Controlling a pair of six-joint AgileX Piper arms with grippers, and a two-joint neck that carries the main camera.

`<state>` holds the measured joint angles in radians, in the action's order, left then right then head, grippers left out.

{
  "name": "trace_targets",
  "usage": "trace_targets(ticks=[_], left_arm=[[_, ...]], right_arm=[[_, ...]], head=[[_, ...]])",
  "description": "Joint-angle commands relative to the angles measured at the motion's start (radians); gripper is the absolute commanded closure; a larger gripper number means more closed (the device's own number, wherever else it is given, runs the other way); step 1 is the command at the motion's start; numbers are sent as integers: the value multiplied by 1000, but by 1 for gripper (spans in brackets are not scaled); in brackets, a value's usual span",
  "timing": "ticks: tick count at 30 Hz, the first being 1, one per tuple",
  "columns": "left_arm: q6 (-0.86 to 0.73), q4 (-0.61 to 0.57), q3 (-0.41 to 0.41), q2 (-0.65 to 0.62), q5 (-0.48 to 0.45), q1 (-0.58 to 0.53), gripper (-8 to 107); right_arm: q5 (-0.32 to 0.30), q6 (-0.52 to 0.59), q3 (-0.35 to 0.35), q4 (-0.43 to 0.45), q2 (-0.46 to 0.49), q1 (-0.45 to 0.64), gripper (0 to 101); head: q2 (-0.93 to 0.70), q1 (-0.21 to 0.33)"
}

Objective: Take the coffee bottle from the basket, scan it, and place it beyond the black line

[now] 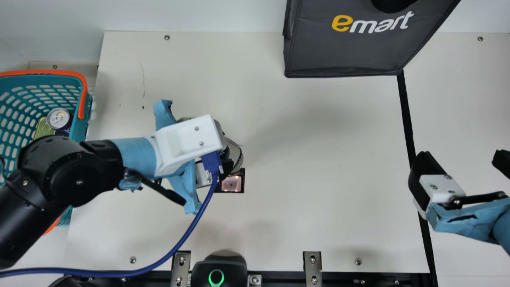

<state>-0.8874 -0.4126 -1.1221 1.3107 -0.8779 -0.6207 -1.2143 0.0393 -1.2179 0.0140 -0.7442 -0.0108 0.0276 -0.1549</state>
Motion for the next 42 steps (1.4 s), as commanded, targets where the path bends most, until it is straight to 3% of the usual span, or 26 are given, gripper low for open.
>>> trace_targets(ticks=[1, 20, 39, 42], left_arm=[[-26, -16, 2, 1, -7, 3, 89], [-192, -89, 35, 2, -56, 6, 89], [-312, -115, 66, 50, -40, 8, 89], [-318, -115, 68, 56, -42, 11, 78]], right_arm=[[0, 0, 0, 0, 0, 0, 11], [0, 0, 0, 0, 0, 0, 11], [0, 0, 0, 0, 0, 0, 11], [0, 0, 0, 0, 0, 0, 11]], head=[[0, 17], [0, 17], [0, 17], [0, 17]])
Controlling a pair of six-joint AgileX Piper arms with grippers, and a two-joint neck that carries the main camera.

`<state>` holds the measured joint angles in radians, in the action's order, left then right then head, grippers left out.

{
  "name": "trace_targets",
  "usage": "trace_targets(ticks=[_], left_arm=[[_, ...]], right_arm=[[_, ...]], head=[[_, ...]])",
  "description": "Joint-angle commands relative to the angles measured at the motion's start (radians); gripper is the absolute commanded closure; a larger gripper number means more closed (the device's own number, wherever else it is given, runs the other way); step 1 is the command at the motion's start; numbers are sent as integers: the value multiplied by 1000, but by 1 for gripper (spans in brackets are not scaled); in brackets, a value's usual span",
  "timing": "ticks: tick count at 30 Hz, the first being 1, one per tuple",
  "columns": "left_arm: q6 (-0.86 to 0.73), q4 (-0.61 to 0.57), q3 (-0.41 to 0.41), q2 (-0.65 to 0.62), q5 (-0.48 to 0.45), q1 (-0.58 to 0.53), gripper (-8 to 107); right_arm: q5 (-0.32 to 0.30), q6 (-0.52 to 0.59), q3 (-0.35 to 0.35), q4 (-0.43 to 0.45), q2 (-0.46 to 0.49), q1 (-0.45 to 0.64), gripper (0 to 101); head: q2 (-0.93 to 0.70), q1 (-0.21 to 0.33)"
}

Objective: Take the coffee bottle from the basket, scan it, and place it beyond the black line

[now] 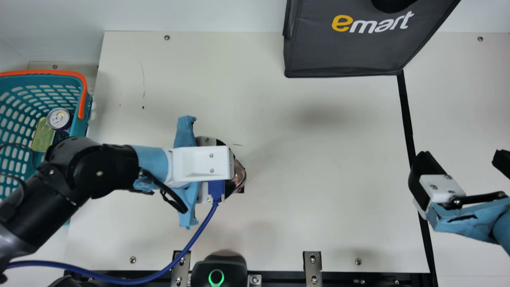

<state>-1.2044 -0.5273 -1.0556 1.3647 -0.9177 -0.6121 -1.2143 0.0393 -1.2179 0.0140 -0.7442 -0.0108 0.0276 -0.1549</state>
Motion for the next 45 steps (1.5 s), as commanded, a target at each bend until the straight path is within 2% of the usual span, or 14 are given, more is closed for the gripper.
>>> trace_targets(ticks=[1, 21, 33, 45], left_arm=[[-1, -1, 1, 3, -3, 2, 75], [15, 3, -33, 29, -10, 23, 9], [67, 7, -68, 17, -20, 31, 9], [261, 45, -85, -41, -6, 29, 9]], right_arm=[[0, 0, 0, 0, 0, 0, 11], [0, 0, 0, 0, 0, 0, 11], [0, 0, 0, 0, 0, 0, 11], [0, 0, 0, 0, 0, 0, 11]], head=[[0, 17], [0, 17], [0, 17], [0, 17]])
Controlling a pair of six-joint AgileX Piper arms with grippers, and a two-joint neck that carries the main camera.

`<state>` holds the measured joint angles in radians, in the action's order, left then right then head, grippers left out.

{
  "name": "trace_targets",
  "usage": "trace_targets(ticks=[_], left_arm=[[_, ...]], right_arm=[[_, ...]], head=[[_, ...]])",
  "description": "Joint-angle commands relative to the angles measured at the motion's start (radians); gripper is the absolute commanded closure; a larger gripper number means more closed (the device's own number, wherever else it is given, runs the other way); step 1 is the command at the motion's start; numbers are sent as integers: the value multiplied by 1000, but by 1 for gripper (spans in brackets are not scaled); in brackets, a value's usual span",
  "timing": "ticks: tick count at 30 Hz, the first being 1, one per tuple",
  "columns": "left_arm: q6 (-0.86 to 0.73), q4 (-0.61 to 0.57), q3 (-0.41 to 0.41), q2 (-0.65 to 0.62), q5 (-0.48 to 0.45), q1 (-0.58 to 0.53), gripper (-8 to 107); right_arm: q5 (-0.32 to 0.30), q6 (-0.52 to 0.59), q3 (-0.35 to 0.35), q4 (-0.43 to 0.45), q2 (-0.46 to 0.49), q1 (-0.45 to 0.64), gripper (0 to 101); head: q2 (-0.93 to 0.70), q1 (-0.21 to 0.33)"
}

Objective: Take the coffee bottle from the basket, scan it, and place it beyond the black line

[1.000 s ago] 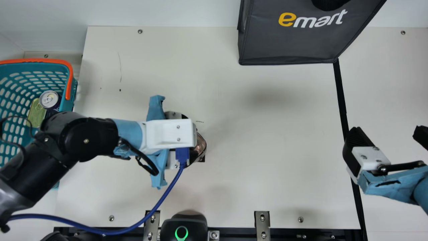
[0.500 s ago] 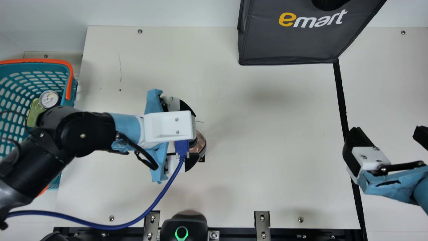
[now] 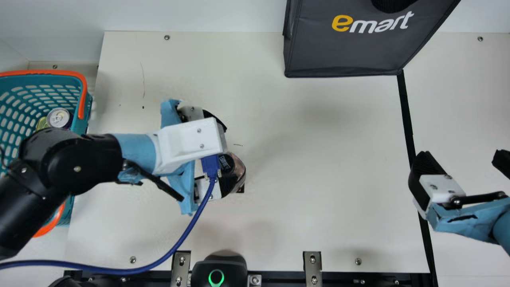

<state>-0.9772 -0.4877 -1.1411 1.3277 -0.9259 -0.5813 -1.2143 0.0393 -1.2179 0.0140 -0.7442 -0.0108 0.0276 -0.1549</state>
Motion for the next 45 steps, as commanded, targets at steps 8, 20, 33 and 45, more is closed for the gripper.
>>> trace_targets(ticks=[8, 20, 33, 45], left_arm=[[180, 73, 6, -55, 24, 4, 9], [344, 184, 9, -98, 67, 75, 9], [377, 198, 17, -133, 78, 176, 9], [399, 193, 19, -161, 65, 213, 9]], right_arm=[[0, 0, 0, 0, 0, 0, 11], [0, 0, 0, 0, 0, 0, 11], [0, 0, 0, 0, 0, 0, 11], [0, 0, 0, 0, 0, 0, 11]], head=[[0, 17], [0, 17], [0, 17], [0, 17]])
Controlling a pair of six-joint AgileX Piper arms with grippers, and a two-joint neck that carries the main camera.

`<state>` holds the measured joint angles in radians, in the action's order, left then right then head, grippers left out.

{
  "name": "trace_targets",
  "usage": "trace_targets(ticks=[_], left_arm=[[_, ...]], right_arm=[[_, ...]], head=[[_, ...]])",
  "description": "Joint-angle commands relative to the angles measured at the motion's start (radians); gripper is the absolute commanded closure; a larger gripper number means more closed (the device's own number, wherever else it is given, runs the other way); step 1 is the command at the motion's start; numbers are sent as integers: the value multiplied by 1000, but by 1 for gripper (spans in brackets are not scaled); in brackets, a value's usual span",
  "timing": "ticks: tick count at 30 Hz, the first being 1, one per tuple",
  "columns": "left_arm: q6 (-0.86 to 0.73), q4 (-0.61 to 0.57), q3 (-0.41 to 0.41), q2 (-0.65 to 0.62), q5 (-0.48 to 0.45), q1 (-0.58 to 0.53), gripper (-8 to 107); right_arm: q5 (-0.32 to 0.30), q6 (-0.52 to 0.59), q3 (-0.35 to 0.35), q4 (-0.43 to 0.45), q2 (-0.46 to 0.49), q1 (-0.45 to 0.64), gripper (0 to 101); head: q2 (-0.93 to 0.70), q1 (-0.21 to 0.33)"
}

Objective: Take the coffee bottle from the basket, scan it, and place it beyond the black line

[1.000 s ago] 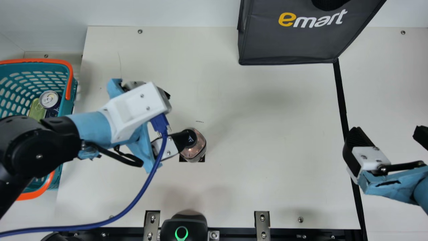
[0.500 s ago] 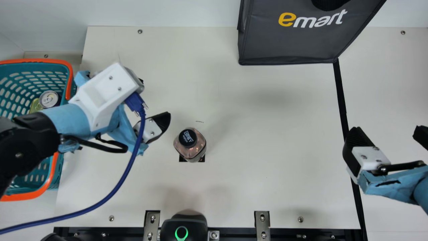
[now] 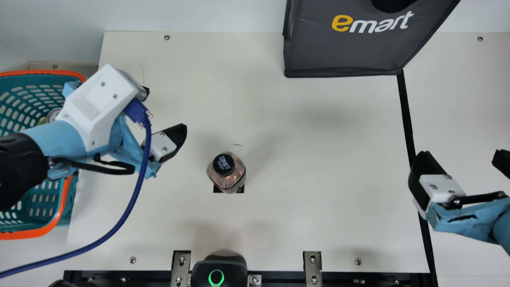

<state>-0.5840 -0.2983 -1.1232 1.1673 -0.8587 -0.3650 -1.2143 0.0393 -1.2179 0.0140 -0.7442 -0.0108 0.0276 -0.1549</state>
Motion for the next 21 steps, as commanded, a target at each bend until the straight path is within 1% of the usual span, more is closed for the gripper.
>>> trace_targets(ticks=[1, 9, 21], left_arm=[[14, 7, 1, -3, -3, -6, 9], [160, 89, 1, -26, -6, -66, 9], [476, 280, -14, -38, -22, -240, 9]], right_arm=[[0, 0, 0, 0, 0, 0, 11], [0, 0, 0, 0, 0, 0, 11], [0, 0, 0, 0, 0, 0, 11]], head=[[0, 17], [0, 17], [0, 17]])
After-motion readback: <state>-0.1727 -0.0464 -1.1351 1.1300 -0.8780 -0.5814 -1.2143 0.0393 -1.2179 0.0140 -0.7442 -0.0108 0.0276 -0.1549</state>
